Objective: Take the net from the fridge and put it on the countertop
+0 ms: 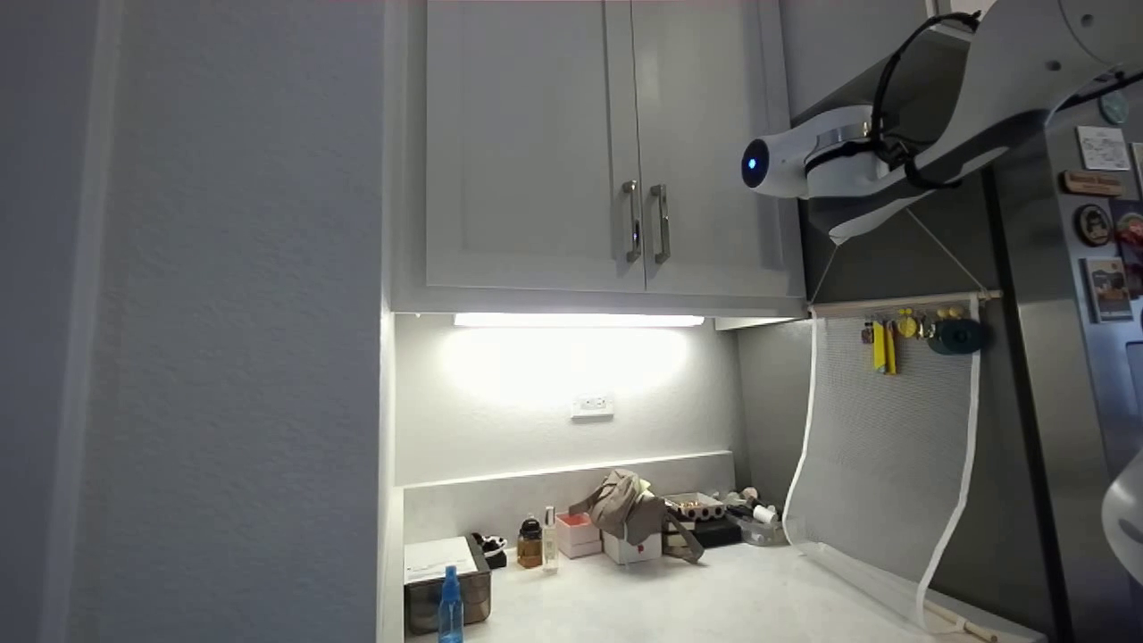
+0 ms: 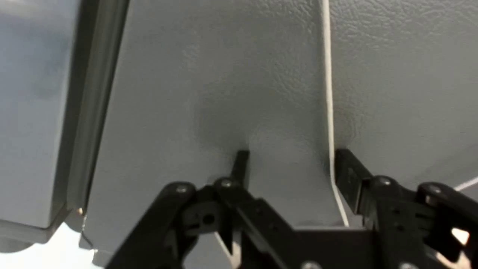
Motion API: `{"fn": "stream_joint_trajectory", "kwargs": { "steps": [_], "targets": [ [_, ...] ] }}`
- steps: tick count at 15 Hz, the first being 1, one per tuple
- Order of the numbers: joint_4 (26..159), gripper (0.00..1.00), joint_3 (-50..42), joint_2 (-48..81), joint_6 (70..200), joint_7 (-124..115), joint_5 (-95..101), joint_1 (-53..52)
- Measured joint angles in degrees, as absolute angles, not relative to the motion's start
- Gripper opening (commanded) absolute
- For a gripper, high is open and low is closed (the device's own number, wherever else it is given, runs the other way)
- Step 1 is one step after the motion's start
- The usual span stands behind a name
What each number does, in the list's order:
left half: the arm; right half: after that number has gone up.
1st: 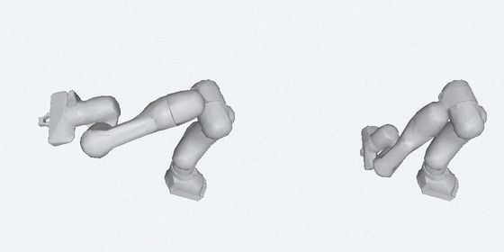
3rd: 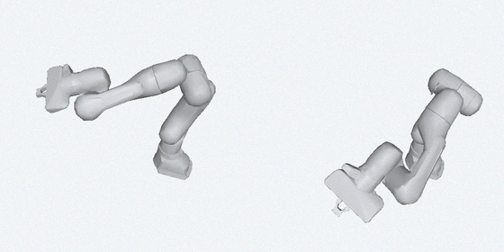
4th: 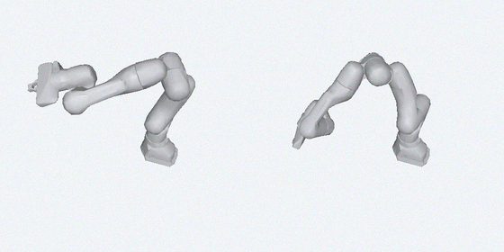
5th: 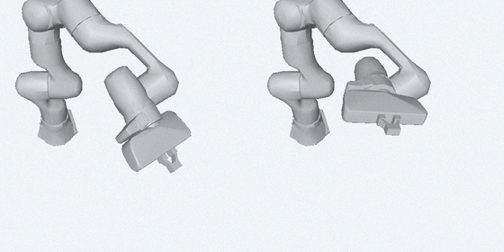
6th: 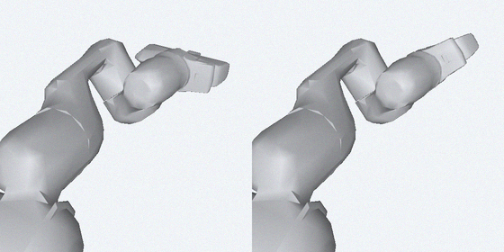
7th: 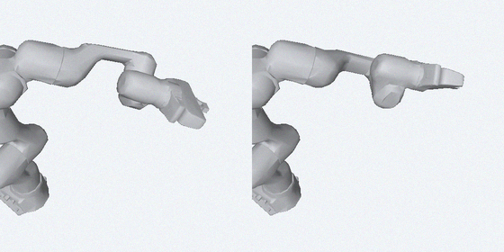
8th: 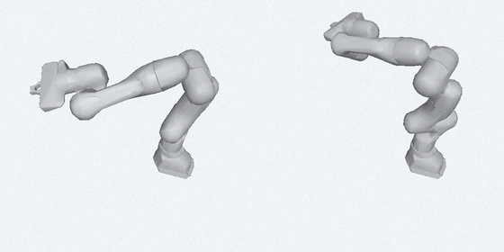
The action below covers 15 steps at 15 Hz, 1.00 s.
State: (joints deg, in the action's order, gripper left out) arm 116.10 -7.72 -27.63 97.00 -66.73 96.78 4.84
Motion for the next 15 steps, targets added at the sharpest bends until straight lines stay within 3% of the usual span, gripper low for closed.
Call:
{"fn": "stream_joint_trajectory", "kwargs": {
  "steps": [4,15],
  "targets": [
    [115.92,0.00,-7.22,-27.33,95.92,-66.73,96.78,4.63],
    [115.18,0.00,-7.19,-26.90,95.77,-66.74,96.82,4.17]
  ]
}}
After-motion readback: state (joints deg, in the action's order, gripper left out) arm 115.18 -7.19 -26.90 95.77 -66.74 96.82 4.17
